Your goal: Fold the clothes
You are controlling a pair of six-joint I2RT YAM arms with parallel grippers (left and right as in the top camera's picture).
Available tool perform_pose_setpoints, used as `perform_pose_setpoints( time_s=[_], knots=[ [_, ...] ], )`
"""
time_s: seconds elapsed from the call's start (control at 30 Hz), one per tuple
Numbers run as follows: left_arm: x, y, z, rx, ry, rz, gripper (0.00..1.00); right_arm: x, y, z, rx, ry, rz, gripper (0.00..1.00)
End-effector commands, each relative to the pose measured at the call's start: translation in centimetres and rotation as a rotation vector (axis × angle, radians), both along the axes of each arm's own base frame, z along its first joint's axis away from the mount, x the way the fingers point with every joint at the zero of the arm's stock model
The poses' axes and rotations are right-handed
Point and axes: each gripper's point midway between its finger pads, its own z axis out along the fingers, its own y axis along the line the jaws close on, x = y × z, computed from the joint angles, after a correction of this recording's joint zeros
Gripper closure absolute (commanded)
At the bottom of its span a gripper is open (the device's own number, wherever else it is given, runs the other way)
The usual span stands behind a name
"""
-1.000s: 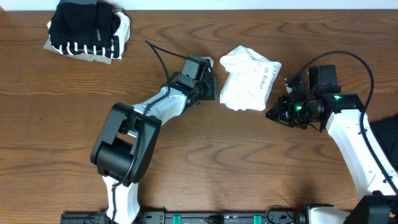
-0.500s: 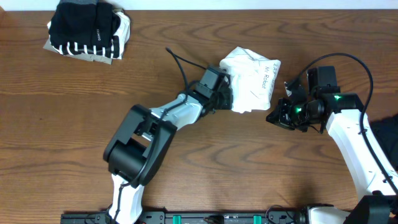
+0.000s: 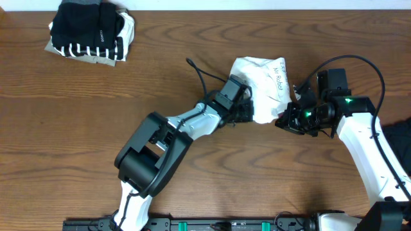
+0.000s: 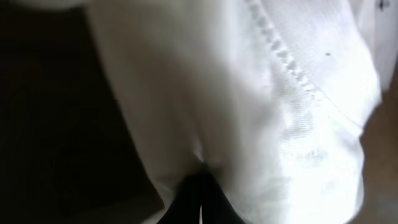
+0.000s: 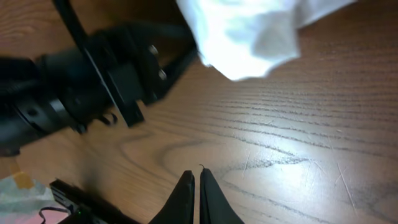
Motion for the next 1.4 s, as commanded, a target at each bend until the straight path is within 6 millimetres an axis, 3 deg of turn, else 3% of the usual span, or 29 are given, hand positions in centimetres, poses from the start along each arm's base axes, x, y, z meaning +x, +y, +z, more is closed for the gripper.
perform_pose_setpoints(
  time_s=[0.0,0.13,0.27,0.4,0.47,0.57,0.6,0.63,0.7,0.73,0.77,0.9,1.03,1.17,1.37],
  knots=[
    [-2.8,-0.5,-2.8,0.029,0.102,-0.027,0.94,0.8,-0.1,1.0,-0.004,-0.050,0.008,0.95],
    [-2.8,-0.9,-1.2,0.012,0.069,-0.043,0.94,1.5,-1.0,0.7,-0.062,-0.076,-0.009,0.92],
    [-2.2,-0.3,1.8,0.032,-0.007,-0.047,0.94,2.6,-1.3,0.9,-0.077,-0.126,-0.017,0.83],
    [-1.1,3.4,5.0,0.156,-0.083,0.065,0.94,3.6,-1.2,1.5,-0.069,-0.160,-0.036,0.58],
    [-0.4,5.4,6.7,0.201,-0.117,0.121,0.94,4.1,-1.1,1.8,-0.051,-0.168,-0.067,0.51],
    [0.2,8.4,8.8,0.245,-0.137,0.191,0.83,4.8,-0.2,2.7,0.013,-0.200,-0.066,0.45],
    [0.3,9.3,9.2,0.255,-0.135,0.210,0.69,5.1,0.0,3.0,0.030,-0.210,-0.071,0.43],
    [0.5,10.4,9.6,0.265,-0.128,0.232,0.49,5.4,0.1,3.1,0.036,-0.217,-0.085,0.43],
    [0.8,12.4,9.8,0.282,-0.106,0.270,0.29,5.9,0.2,3.5,0.051,-0.236,-0.092,0.42],
    [1.0,13.6,9.8,0.295,-0.089,0.295,0.07,6.1,0.6,3.8,0.074,-0.248,-0.088,0.42],
    [1.2,14.9,9.8,0.309,-0.070,0.321,0.02,6.4,0.9,4.2,0.101,-0.257,-0.086,0.43],
    [1.4,19.5,9.2,0.340,0.021,0.408,0.02,7.3,2.3,4.6,0.160,-0.277,-0.077,0.42],
    [1.5,21.8,9.9,0.297,0.060,0.420,0.02,7.9,3.4,3.3,0.169,-0.246,-0.068,0.42],
    [1.7,22.2,12.7,0.278,-0.048,0.324,0.02,8.9,4.3,1.3,0.136,-0.197,-0.054,0.42],
    [0.7,23.2,18.9,0.279,-0.253,0.278,0.02,11.0,4.6,-0.4,0.038,-0.149,-0.061,0.41]
  ],
)
